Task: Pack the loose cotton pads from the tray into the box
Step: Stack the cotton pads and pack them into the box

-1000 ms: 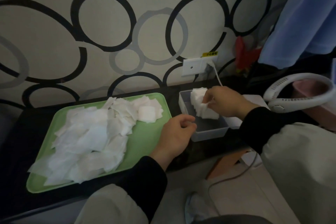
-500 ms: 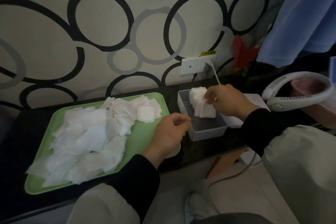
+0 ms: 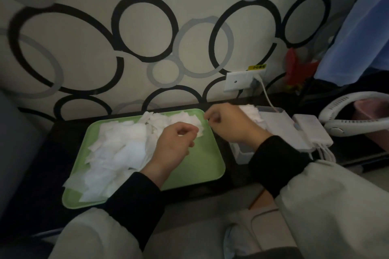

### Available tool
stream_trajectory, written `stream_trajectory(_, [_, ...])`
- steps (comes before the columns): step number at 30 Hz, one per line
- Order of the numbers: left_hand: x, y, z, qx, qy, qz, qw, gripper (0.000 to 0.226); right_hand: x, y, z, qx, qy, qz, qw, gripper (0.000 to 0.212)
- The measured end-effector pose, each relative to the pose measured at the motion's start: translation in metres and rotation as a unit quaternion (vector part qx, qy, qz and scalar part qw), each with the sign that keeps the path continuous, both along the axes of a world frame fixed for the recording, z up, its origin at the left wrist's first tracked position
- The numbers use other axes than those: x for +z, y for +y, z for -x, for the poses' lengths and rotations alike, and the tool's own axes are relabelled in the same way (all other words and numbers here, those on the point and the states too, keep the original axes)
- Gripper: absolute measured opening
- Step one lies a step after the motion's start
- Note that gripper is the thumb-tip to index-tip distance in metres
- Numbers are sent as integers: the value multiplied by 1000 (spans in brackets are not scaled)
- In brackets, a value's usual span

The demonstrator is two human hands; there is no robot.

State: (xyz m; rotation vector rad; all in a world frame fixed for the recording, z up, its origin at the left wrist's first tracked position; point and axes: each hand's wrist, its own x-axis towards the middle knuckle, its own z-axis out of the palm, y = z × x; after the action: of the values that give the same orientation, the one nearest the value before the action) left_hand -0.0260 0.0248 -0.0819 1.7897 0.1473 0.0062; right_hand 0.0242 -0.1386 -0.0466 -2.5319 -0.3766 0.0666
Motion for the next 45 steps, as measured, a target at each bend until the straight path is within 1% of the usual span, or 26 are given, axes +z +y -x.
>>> stream_trajectory(2, [6,13,2,29,-14,10,999,12,-15,23,-4,24,31,14,999,42])
stream_trajectory(4, [11,27,3,56,-26,18,998,13,-33,38,-9,19,42,27,999,49])
stream_trajectory(8, [17,54,8,90,-32,29,995,14,-59,45,-24,-19,26,62,998,53])
stream_trajectory(11, [16,71,11,96,-31,19,995,14,-64,52,-31,-49,13,23,998,52])
stream_trajectory(15, [17,85,15,106,-29,12,994,13,-65,60,-33,-65,7,21,998,45])
stream_trajectory(18, [18,93,18,113,-28,9,993,12,-62,63,-31,-55,23,-1,998,31])
stream_trajectory(20, [19,98,20,116,-32,5,993,11,-54,66,-26,-59,17,-39,997,23])
stream_trajectory(24, [20,102,27,104,-53,-12,993,9,-32,70,-7,-62,-30,-131,989,9])
stream_trajectory(28, [21,104,28,76,-75,-25,994,16,-4,78,19,-14,18,-237,971,9])
stream_trajectory(30, [23,104,31,39,-76,15,996,28,5,86,28,17,42,-283,958,10])
stream_trajectory(32, [26,102,34,6,-76,65,995,42,8,93,34,53,83,-333,938,11])
stream_trajectory(33, [27,101,35,2,-78,87,993,42,8,96,37,68,98,-353,928,13])
stream_trajectory(34, [28,100,36,7,-82,103,991,37,8,99,40,74,110,-368,920,16])
stream_trajectory(37, [28,104,35,41,-84,131,987,23,7,102,43,54,141,-411,899,30])
stream_trajectory(41, [29,108,36,58,-56,192,978,22,3,103,48,25,196,-474,858,44])
stream_trajectory(43, [30,107,37,39,-57,190,979,22,0,105,51,15,221,-495,840,46])
stream_trajectory(45, [28,105,37,23,-66,160,985,23,-2,107,52,-1,233,-496,836,43])
